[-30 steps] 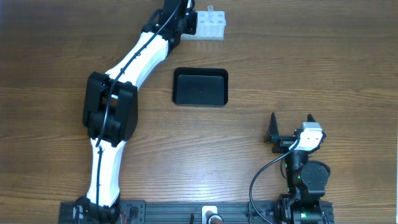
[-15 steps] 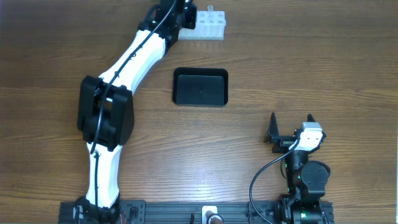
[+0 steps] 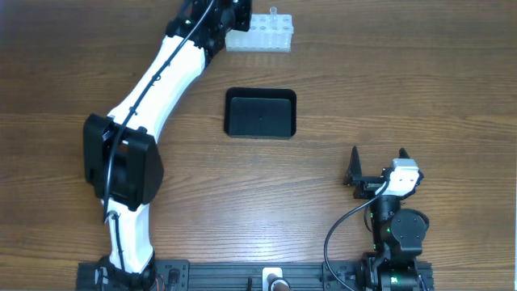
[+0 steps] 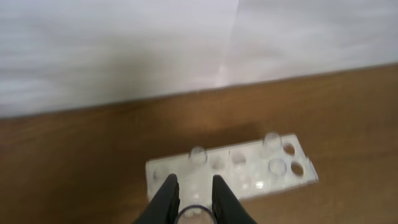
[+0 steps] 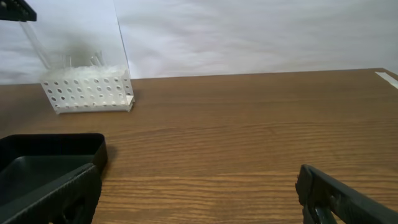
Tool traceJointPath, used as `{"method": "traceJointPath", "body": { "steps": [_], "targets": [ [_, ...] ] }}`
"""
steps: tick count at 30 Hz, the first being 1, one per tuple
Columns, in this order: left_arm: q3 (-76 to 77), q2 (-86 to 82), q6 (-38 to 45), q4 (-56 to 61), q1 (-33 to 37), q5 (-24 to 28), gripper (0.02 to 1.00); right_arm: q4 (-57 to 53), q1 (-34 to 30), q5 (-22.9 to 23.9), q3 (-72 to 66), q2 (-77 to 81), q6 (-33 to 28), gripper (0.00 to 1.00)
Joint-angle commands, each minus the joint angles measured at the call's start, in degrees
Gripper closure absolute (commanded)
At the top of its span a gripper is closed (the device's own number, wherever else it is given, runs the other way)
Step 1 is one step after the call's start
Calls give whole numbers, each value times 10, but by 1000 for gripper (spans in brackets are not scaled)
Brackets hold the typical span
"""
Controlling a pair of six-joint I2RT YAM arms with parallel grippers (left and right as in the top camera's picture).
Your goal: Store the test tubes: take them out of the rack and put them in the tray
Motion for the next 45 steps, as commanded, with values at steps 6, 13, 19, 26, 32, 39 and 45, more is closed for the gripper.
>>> {"method": "traceJointPath", "body": {
  "steps": [6,13,19,26,32,39,45],
  "targets": [
    [13,-117,-57,-121,-9,6,945,-2,-3,-5,-3,-5,0,7],
    [12,-136,-95,-296,-13,65,980,-2,-3,-5,-3,-5,0,9],
    [12,-120,-97,-425,-29,73,978,-2,-3,-5,-3,-5,0,7],
    [12,-83,-109,-461,-36,108,978,-2,-3,-5,-3,-5,0,7],
    [12,-37,-123,-461,-36,122,980,-2,-3,-5,-3,-5,0,9],
    [12,21,-123,-445,-36,131,980,-2,-3,-5,-3,-5,0,7],
    [12,43,-123,-414,-36,131,978,-2,-3,-5,-3,-5,0,7]
  ]
}}
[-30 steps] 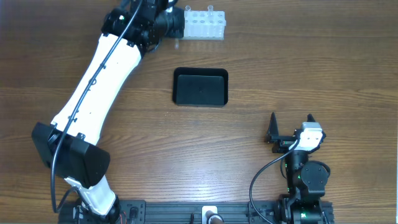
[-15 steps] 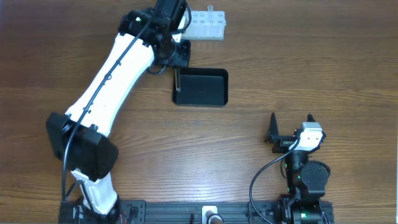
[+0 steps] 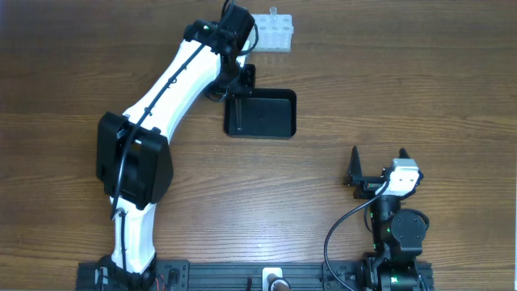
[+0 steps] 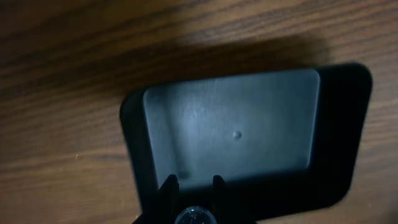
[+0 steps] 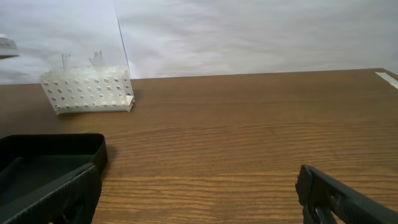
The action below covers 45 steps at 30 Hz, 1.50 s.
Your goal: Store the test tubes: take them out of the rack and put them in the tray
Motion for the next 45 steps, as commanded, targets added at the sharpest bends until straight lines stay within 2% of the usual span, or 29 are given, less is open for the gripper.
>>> {"method": "traceJointPath", "body": {
  "steps": [1,34,40,45],
  "targets": [
    [5,18,-7,15,1,10,980,-2,-3,-5,-3,-5,0,7],
    [5,99,-7,50,23,10,956,-2,-3,-5,-3,-5,0,7],
    [5,99,-7,63,23,10,853,-2,-3,-5,-3,-5,0,9],
    [6,97,-7,64,21,10,713,-2,-3,-5,-3,-5,0,9]
  ]
}}
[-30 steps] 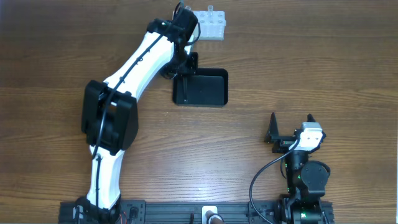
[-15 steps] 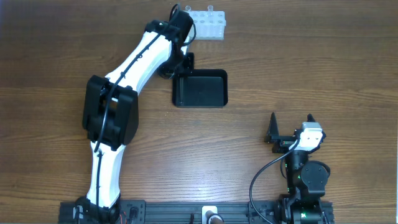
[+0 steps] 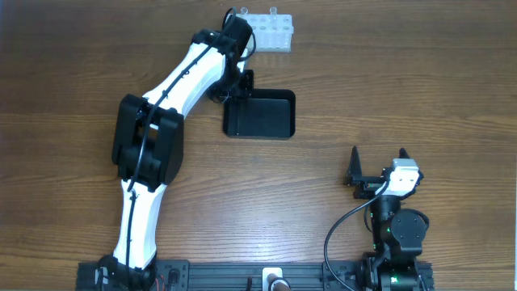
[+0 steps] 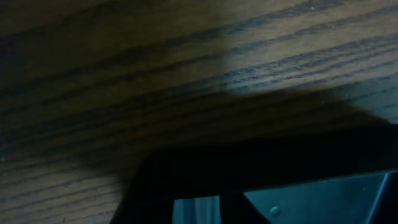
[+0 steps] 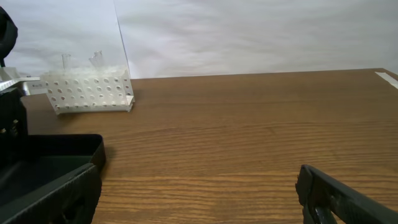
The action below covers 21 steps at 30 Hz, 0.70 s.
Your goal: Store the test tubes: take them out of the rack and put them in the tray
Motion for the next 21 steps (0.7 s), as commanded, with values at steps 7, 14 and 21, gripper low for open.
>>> {"method": "traceJointPath", "body": {
  "steps": [7,14,21],
  "targets": [
    [44,-30,-5,-16,2,10,658,-2,-3,-5,-3,-5,0,7],
    [102,-71,-4,-4,2,-23,579,-2,-3,-5,-3,-5,0,7],
    [137,-73,0,96,3,-97,492,-2,-3,-5,-3,-5,0,9]
  ]
}}
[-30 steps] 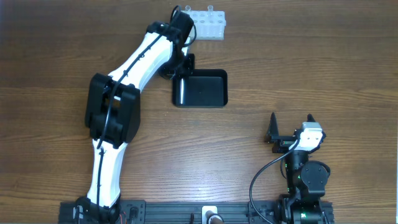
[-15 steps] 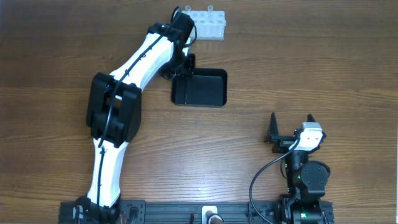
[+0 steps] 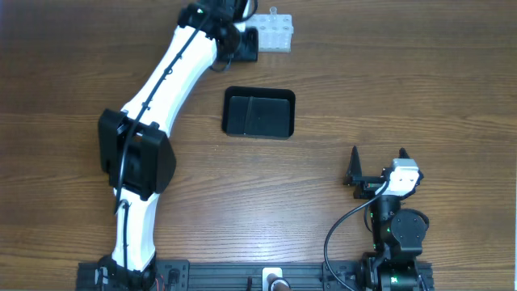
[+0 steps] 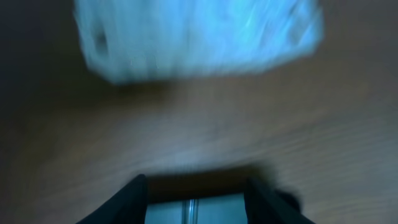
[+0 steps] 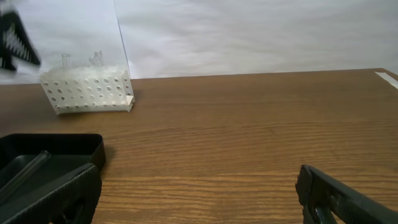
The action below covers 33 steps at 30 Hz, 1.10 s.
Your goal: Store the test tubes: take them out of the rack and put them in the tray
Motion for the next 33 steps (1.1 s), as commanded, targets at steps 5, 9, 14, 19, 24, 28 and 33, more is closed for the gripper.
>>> {"method": "traceJointPath", "body": {
  "steps": [5,9,14,19,24,28,33],
  "targets": [
    [16,-17,3,123,8,-99,400,-2,-3,-5,-3,-5,-1,7],
    [16,-6,33,172,17,-100,354,-2,-3,-5,-3,-5,-1,7],
    [16,22,68,209,20,-101,351,-2,-3,-5,-3,-5,-1,7],
    [16,52,94,232,19,-101,349,-2,-3,-5,-3,-5,-1,9],
    [16,71,94,258,19,-101,334,-2,-3,-5,-3,-5,-1,7],
    [16,82,94,294,19,-101,327,-2,-3,-5,-3,-5,-1,9],
    [16,98,94,322,20,-101,314,-2,-3,-5,-3,-5,-1,7]
  ]
}}
